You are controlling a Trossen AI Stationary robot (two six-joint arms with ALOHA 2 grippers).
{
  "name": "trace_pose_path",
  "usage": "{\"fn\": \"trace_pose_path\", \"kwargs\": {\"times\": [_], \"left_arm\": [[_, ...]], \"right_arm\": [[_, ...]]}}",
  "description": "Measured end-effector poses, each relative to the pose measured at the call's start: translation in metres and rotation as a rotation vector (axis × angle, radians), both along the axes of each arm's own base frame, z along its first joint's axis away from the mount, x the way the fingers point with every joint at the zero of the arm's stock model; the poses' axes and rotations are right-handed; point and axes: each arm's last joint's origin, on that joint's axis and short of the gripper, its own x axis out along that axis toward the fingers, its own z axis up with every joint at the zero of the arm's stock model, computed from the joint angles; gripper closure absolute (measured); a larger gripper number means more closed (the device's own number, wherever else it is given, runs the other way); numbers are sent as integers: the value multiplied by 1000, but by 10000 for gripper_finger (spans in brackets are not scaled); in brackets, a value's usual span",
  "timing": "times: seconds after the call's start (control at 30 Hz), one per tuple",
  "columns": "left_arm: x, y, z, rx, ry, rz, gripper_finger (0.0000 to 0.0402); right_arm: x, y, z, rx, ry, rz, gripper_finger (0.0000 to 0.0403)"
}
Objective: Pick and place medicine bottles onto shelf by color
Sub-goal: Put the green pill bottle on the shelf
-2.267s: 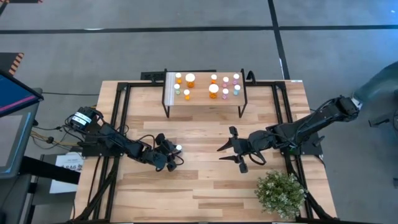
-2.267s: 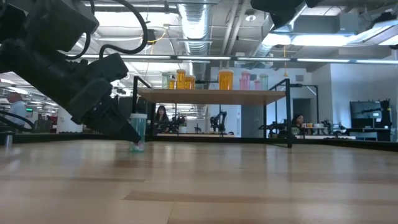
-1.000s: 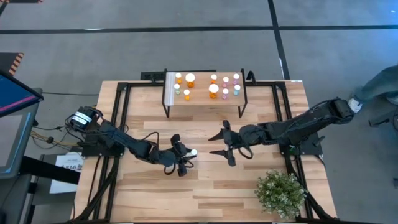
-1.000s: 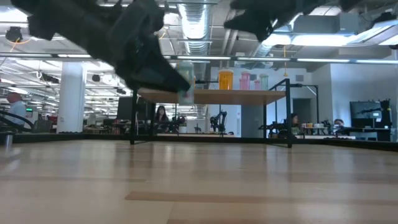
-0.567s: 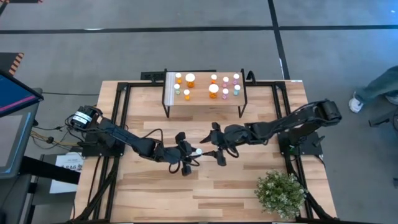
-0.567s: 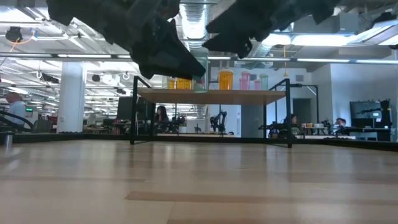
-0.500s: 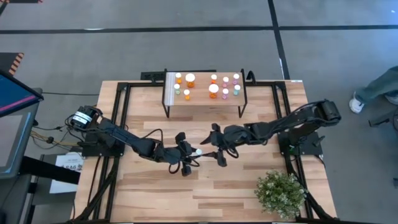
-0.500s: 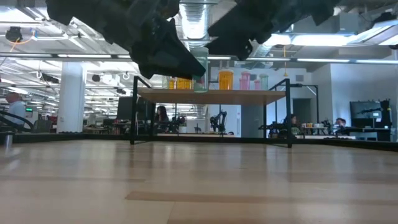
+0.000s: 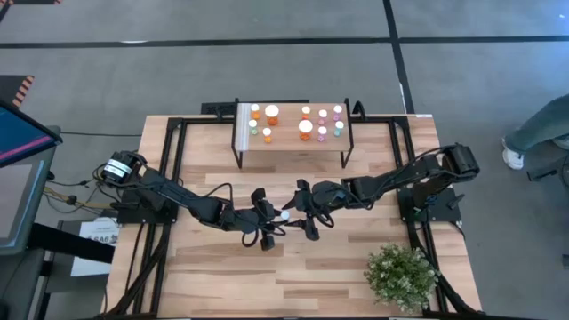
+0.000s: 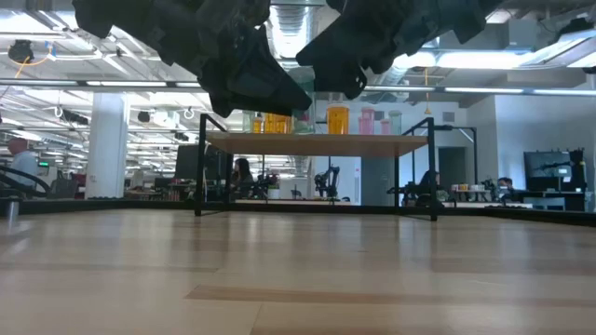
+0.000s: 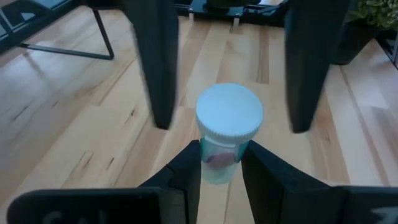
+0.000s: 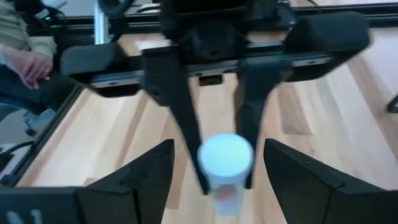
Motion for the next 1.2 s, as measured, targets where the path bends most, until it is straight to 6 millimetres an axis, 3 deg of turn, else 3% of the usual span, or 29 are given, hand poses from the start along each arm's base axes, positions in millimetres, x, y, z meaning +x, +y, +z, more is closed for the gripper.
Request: {"fn": "trace_pose_path", "kwargs": {"times": [0.2,0.67,0.93,1.2], "left_arm": [[0,0,0,-1,-2,0,317],[1,0,1,-7,-12,-3,317],[1,0,1,-11,-13,-7,312],[-1,0,2,-15,-2,-13,251]], "right_arm": [[0,0,0,-3,2,1,152],[-1,0,-1,-9,7,17,278],[-1,0,-1,-7,11,24,272],[-2,-7,0,-8,21,8,274]]}}
